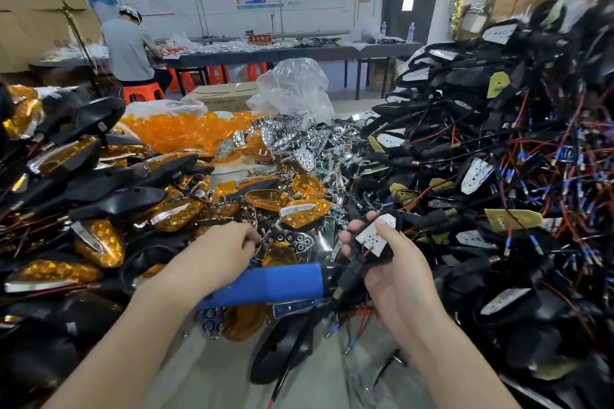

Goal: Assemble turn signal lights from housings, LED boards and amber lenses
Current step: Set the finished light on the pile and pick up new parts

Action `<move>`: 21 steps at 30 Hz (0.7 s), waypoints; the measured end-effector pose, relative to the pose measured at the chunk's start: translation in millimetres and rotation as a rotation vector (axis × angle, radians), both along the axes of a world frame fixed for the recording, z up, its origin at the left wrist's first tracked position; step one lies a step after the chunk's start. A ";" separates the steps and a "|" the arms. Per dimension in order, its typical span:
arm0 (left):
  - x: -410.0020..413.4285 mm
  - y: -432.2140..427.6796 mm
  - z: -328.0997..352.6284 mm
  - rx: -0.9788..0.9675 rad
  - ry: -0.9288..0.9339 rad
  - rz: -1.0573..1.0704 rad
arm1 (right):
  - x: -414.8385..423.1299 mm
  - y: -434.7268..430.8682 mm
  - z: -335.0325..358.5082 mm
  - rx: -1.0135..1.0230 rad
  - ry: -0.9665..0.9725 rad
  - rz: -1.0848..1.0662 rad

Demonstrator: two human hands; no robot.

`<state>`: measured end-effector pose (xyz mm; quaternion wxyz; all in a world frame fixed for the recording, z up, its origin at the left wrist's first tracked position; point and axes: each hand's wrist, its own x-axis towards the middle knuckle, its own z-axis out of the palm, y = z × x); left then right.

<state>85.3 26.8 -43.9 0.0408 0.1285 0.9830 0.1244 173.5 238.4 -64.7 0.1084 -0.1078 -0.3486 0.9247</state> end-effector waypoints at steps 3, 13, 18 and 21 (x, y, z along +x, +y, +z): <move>-7.7 11.2 0.7 -0.097 0.026 0.024 | 4.0 3.0 1.0 -0.081 0.037 0.055; -6.6 4.4 -4.2 -0.037 0.006 0.023 | 5.0 6.5 2.9 -0.148 0.082 0.100; -6.8 3.2 -5.5 0.001 0.001 0.019 | 7.0 7.1 4.8 -0.146 0.085 0.097; -3.8 4.5 -6.1 0.015 0.078 0.025 | 7.5 6.8 5.5 -0.145 0.091 0.098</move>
